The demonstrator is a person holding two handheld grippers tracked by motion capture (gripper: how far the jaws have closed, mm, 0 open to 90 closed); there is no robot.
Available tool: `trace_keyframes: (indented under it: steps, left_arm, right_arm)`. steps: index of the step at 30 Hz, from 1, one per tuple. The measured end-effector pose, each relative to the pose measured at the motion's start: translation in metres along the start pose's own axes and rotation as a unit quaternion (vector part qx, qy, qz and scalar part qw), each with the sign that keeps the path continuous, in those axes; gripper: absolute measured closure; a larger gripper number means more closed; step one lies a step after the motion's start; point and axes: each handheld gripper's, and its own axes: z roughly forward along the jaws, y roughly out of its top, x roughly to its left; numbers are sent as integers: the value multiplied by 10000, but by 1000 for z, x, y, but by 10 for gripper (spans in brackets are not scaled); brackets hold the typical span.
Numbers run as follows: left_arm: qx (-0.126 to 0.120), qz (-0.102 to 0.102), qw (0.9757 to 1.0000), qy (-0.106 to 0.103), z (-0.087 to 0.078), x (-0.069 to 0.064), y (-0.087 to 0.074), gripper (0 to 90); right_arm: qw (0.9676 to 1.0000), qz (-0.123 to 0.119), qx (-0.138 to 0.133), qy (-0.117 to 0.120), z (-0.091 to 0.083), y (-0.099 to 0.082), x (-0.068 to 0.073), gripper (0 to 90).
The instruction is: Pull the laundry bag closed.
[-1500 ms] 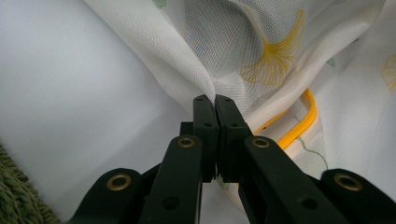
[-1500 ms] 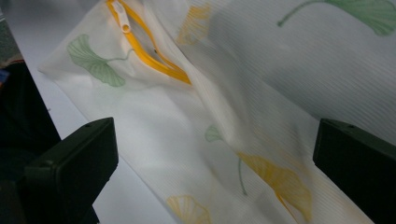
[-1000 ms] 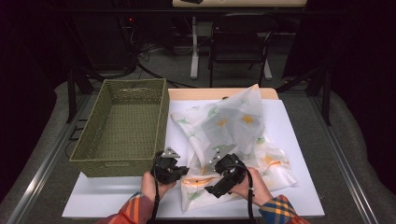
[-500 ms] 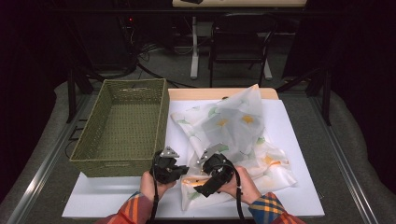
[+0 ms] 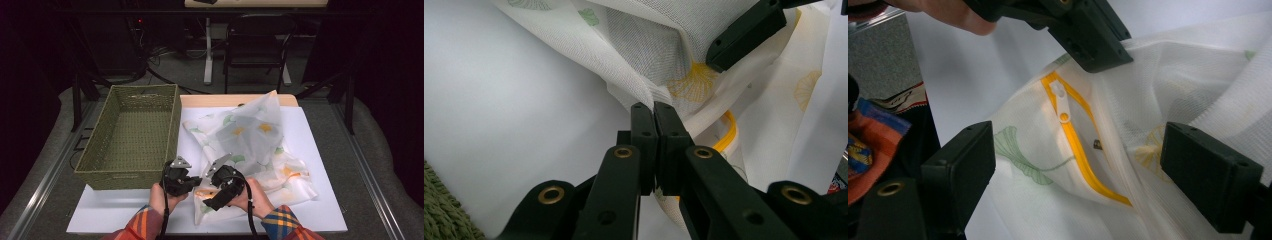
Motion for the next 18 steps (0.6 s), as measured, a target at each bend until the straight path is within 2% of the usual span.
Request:
trace_keyframes:
  steps: [5,9,11,18]
  left_arm:
    - [-19,19,10000,23,-1,0,0,886]
    - [-69,21,10000,19,-4,0,1,886]
    - [-58,13,10000,18,-4,1,1,886]
    - [-85,-6,10000,-13,-5,1,1,885]
  right_arm:
    - [10000,-27,20,12,3,2,2,167]
    - [10000,-9,-31,40,2,3,3,235]
    - [9999,38,-10,103,3,3,3,288]
    - [9997,-61,70,207,12,8,9,506]
